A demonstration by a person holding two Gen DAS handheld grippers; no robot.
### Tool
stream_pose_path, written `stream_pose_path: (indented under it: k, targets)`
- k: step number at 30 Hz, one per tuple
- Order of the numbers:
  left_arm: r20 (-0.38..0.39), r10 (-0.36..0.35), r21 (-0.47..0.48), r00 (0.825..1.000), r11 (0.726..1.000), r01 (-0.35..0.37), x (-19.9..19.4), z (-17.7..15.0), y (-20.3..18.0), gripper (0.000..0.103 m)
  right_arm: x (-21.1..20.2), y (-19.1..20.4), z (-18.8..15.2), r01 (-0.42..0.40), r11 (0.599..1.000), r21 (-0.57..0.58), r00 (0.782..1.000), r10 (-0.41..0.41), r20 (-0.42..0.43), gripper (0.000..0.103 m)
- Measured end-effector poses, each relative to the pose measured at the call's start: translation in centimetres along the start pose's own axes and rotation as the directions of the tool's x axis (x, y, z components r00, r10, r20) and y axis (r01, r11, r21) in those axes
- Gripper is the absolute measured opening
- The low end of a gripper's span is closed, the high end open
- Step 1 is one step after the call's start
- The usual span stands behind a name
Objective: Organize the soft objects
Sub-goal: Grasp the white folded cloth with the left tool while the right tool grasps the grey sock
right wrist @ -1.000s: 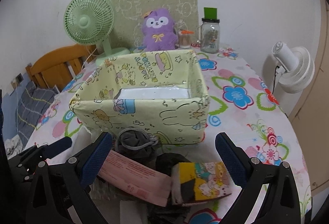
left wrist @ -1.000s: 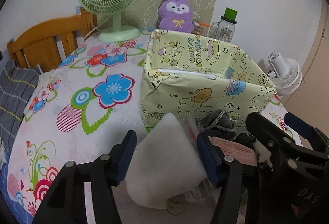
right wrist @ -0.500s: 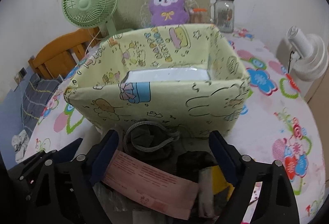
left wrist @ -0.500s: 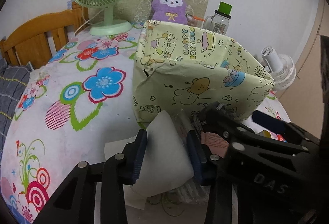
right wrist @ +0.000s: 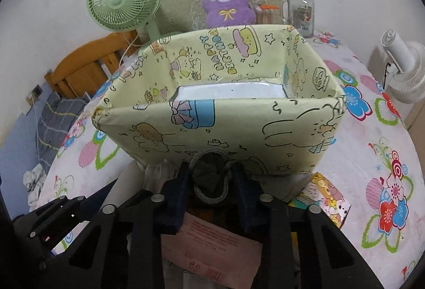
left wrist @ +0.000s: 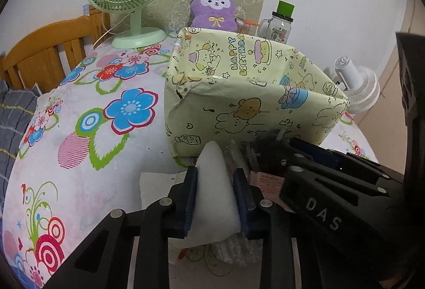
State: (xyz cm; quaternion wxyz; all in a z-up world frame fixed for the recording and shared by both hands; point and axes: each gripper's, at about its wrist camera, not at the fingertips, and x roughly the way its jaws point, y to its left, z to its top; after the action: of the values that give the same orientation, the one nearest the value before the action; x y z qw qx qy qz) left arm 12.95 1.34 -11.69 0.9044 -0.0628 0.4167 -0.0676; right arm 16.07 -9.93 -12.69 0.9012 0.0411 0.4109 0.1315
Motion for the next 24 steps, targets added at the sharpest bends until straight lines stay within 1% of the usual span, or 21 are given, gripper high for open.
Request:
stream_pose_path:
  k: [8,24]
  targets:
    - [0.034,-0.003,0.009,0.999,1.0,0.003,-1.1,0.0,-0.4,0.021,-1.4,0.0,0.2,0.012,1.0,-0.005,0.999,-0.011,0.04,0.028]
    - [0.12,0.015,0.057,0.993,0.998,-0.022,-4.5,1.1,-2.5,0.02,-6.2,-0.4,0.8,0.024,1.0,0.015,0.99,-0.026,0.137,0.028]
